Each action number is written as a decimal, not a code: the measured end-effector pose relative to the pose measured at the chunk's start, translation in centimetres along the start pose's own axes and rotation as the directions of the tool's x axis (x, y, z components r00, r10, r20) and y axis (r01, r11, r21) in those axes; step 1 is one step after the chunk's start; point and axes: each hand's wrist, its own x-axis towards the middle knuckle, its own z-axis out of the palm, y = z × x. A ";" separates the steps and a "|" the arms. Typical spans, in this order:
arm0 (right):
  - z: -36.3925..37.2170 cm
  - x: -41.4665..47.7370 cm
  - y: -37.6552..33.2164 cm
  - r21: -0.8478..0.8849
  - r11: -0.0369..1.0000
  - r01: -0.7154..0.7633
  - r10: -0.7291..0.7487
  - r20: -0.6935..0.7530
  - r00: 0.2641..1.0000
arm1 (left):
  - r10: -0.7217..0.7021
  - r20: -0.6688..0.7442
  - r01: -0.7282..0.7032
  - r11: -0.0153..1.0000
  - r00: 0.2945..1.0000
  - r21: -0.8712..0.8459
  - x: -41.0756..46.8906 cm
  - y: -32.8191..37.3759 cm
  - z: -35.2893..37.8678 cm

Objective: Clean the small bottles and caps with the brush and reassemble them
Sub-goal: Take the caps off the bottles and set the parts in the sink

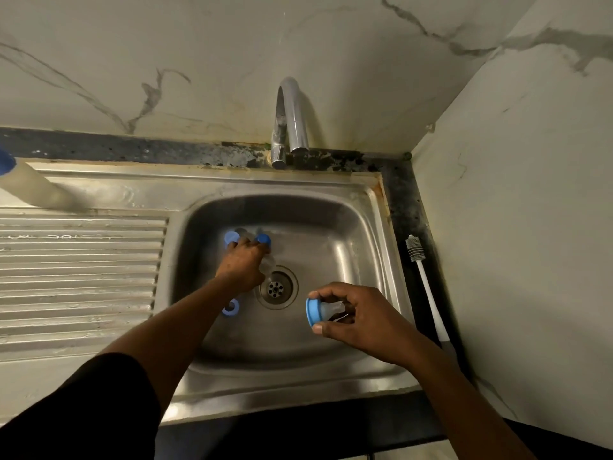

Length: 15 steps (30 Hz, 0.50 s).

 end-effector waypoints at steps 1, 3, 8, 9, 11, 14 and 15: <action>-0.1 0.0 0.1 0.001 1.000 -0.001 0.001 -0.005 1.000 | 0.001 -0.003 -0.001 1.000 1.000 0.013 0.3 -0.2 0.3; -0.2 0.0 0.3 -0.002 1.000 -0.004 0.004 -0.012 1.000 | 0.008 -0.019 -0.008 0.999 1.000 0.033 0.4 -0.3 0.5; -0.3 0.1 0.2 -0.007 1.000 -0.003 0.003 -0.015 1.000 | 0.058 -0.034 -0.053 0.992 0.998 0.116 0.0 -0.1 0.0; -0.2 0.2 0.1 -0.009 1.000 -0.002 0.002 -0.016 1.000 | 0.060 -0.030 -0.055 0.989 0.998 0.134 -0.1 0.0 -0.2; -0.1 0.3 0.0 -0.010 1.000 -0.002 0.001 -0.018 1.000 | 0.061 -0.023 -0.056 0.985 0.998 0.162 -0.2 0.1 -0.4; 0.1 0.5 -0.1 -0.018 1.000 -0.002 0.002 -0.018 1.000 | 0.064 -0.021 -0.060 0.984 0.998 0.167 -0.2 -0.1 -0.5; 0.1 0.6 -0.2 -0.021 1.000 -0.004 0.003 -0.021 1.000 | 0.066 -0.022 -0.061 0.983 0.998 0.171 -0.2 -0.2 -0.5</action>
